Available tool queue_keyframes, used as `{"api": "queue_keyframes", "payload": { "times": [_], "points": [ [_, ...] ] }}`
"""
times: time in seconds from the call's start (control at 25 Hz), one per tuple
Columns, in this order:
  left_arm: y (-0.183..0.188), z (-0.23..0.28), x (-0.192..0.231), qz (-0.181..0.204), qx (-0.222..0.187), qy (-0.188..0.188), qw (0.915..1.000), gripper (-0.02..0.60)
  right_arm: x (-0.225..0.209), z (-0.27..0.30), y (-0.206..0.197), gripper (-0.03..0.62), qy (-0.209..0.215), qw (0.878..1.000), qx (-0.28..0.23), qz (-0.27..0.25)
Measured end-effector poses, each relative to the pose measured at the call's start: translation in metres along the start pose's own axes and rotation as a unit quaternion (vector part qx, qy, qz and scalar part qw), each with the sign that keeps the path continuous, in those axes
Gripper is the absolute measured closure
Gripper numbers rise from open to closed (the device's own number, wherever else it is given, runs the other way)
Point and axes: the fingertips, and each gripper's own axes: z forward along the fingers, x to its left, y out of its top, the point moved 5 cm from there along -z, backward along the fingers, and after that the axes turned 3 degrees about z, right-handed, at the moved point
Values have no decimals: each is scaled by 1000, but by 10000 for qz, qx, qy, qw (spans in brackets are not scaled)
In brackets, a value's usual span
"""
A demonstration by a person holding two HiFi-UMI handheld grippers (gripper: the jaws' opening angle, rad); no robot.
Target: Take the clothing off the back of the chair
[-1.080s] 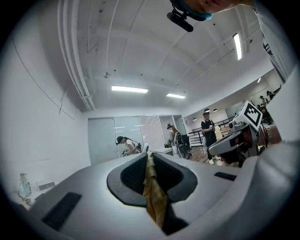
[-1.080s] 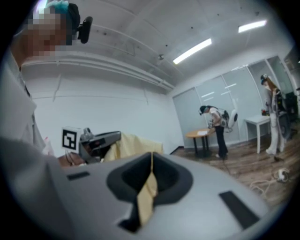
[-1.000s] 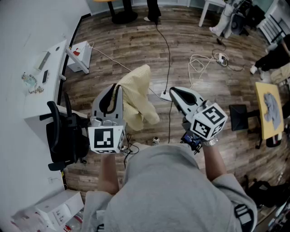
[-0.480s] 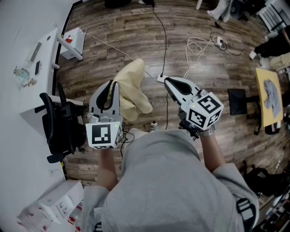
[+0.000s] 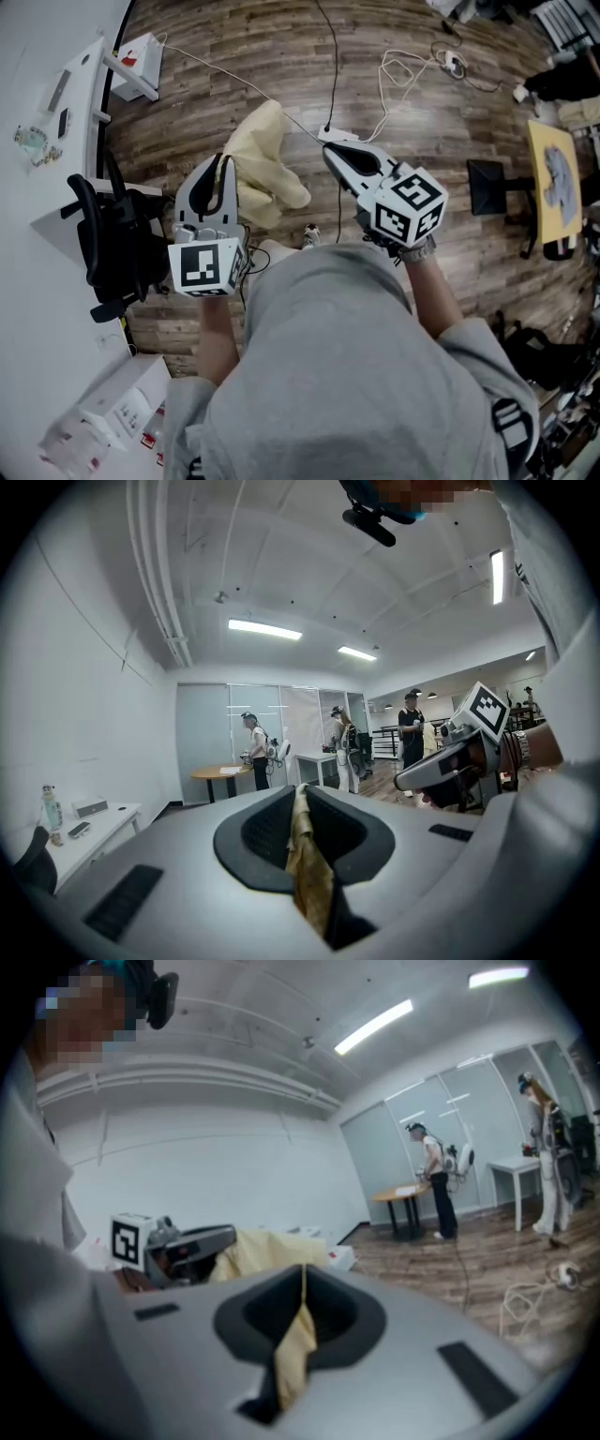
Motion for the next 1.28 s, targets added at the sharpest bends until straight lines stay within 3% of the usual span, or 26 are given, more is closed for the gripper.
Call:
{"api": "queue_keyframes", "payload": {
  "times": [1.28],
  "points": [
    [-48,-19,-23,-214,455,-98,9987,518,10,17,-30,560,106,9997,178,147]
  ]
}}
